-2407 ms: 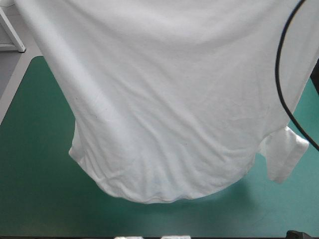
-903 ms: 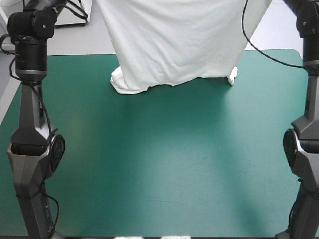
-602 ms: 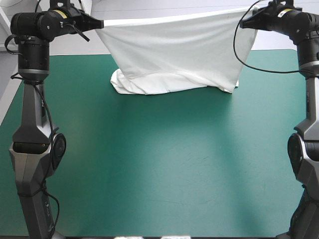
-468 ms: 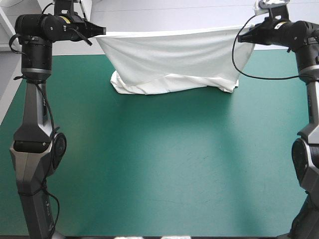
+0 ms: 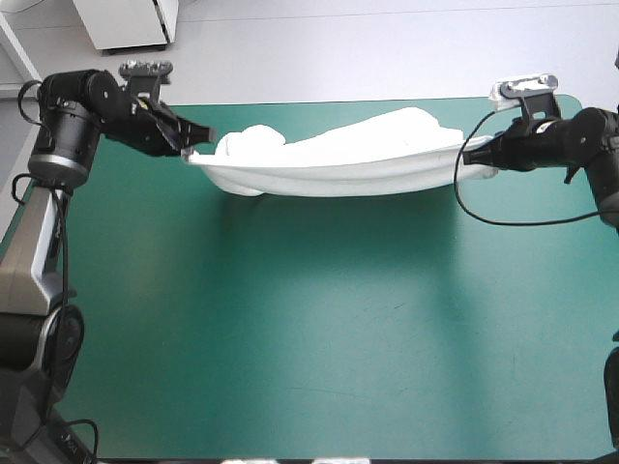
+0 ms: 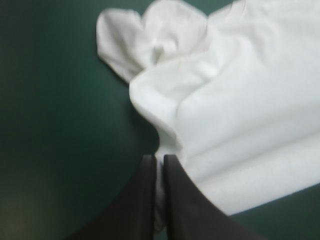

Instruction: Fold the cloth

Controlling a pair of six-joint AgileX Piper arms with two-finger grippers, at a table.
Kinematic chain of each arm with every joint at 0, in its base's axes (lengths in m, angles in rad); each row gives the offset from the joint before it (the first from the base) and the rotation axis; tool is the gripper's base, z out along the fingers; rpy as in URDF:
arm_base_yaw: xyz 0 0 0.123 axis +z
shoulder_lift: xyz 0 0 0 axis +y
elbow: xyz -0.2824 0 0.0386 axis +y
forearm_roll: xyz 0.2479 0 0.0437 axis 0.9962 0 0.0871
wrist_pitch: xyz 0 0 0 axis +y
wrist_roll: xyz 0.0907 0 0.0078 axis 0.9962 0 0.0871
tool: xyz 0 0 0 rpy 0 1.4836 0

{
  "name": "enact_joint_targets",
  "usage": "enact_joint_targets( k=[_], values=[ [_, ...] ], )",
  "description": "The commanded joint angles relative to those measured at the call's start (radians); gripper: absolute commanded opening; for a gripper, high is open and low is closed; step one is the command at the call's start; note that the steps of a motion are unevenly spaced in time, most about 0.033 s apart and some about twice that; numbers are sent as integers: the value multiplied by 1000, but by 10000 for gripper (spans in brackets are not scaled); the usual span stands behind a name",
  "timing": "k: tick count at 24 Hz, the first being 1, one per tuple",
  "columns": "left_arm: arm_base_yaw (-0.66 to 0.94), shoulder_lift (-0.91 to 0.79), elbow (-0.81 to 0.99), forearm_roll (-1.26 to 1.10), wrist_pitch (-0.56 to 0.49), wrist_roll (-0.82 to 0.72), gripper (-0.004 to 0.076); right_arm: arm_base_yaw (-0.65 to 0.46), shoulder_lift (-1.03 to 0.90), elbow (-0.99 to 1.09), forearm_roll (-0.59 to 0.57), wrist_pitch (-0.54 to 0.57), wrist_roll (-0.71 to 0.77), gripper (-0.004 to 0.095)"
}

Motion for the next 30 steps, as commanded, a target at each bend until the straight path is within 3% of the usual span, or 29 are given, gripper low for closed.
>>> enact_joint_targets(
  k=[1, 6, 12, 19, 30],
  values=[
    [3, -188, 216, -19, 0, 16, -9, -6, -112, 76, 17, -13, -9, -17],
    [1, -367, 532, -69, -76, 44, -9, -4, -232, 262, -7, 13, -13, -17],
    [1, -549, 794, -70, -103, 64, -9, 84, -386, 532, -86, 35, -13, -17],
    [-1, -718, 1047, -92, -129, 64, -9, 153, -491, 772, -133, 91, 40, -17],
    [-1, -794, 1307, -87, -161, 78, -9, 203, -666, 999, -201, 139, 92, -17]
  ],
)
